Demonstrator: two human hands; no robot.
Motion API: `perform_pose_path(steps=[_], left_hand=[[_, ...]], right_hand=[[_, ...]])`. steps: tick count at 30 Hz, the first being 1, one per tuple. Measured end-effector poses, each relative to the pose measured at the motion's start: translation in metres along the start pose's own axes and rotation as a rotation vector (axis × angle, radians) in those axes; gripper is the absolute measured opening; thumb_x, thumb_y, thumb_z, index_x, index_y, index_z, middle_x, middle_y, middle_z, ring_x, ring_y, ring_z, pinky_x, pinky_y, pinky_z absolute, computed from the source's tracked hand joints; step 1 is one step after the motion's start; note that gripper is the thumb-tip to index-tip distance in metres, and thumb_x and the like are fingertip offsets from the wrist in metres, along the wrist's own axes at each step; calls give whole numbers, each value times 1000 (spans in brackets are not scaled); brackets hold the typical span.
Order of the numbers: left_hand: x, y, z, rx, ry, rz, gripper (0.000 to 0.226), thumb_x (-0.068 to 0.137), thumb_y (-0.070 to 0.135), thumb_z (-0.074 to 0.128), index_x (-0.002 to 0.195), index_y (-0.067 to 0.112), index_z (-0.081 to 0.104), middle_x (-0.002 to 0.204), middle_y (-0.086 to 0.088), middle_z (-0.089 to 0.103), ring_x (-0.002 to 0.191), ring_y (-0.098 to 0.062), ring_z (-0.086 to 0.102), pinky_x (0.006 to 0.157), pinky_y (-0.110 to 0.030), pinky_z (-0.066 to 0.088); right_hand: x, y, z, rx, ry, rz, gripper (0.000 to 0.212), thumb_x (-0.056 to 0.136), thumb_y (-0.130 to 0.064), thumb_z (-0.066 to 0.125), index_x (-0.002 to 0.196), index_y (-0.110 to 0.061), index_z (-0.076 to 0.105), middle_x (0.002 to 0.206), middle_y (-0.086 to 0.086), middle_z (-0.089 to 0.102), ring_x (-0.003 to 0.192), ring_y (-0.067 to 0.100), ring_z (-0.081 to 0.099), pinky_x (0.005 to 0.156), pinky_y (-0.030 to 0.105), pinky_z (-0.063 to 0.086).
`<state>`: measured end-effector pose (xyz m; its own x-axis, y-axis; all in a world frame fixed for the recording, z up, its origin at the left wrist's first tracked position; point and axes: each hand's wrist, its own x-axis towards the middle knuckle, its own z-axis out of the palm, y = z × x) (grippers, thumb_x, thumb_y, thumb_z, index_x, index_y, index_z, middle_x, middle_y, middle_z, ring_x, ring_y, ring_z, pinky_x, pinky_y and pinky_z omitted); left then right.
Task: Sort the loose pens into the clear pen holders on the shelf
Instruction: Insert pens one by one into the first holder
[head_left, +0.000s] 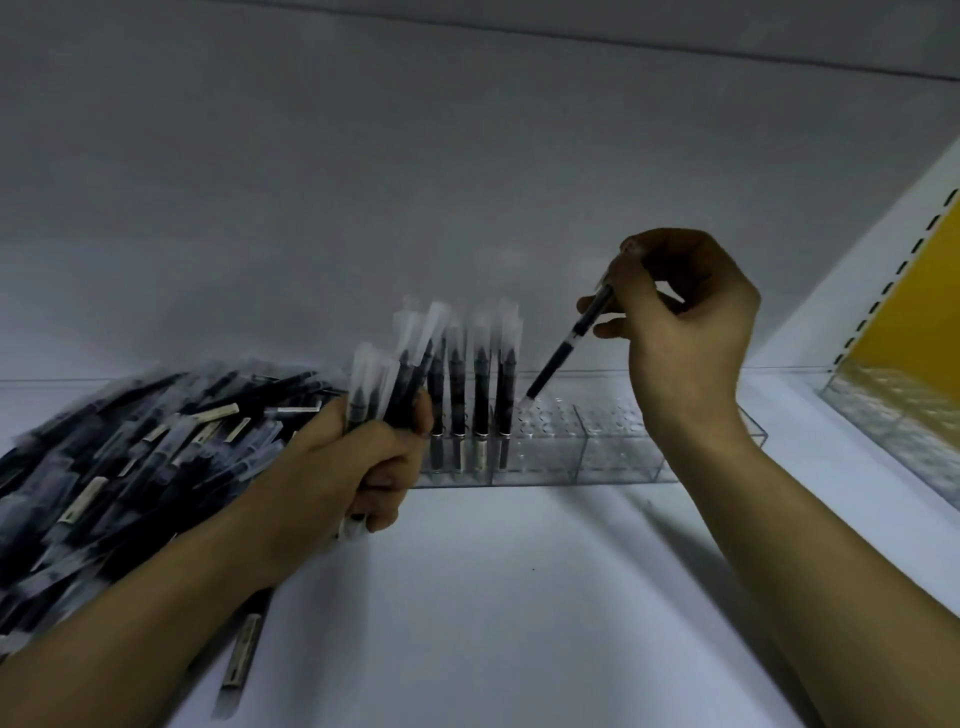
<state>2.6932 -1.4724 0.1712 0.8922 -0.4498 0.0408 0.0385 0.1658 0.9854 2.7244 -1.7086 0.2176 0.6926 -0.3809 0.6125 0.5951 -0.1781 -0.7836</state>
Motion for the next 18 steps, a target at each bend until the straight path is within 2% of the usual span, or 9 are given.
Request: perform_pose_path(steps=[3, 9, 13, 18], left_hand=[[2, -2, 0, 10, 33, -10, 12, 82, 19, 53, 85, 12, 62, 60, -1, 25, 48, -11, 21, 40, -19, 26], [6, -6, 1, 131, 10, 47, 19, 87, 24, 50, 81, 10, 60, 58, -3, 30, 47, -11, 28, 43, -20, 32], [5, -7, -1, 186, -10, 69, 21, 89, 25, 48, 80, 12, 62, 57, -2, 31, 46, -12, 30, 45, -22, 34], [6, -10, -3, 220, -46, 97, 21, 90, 25, 48, 83, 11, 61, 58, -3, 31, 46, -12, 30, 45, -22, 34]], right_hand=[[-1, 0, 0, -31, -9, -18, 5, 97, -6, 64, 100, -9, 65, 87, 6, 69, 72, 21, 75, 59, 29, 58], [-1, 5, 1, -109, -76, -36, 10, 95, -12, 69, 105, -14, 68, 91, 2, 71, 76, 21, 74, 58, 32, 60], [-3, 4, 2, -111, -140, -63, 12, 95, -13, 70, 106, -18, 69, 91, 0, 71, 77, 21, 73, 55, 28, 57], [-3, 5, 4, -92, -143, -76, 15, 95, -12, 71, 108, -18, 68, 92, 0, 71, 77, 20, 73, 54, 27, 56]])
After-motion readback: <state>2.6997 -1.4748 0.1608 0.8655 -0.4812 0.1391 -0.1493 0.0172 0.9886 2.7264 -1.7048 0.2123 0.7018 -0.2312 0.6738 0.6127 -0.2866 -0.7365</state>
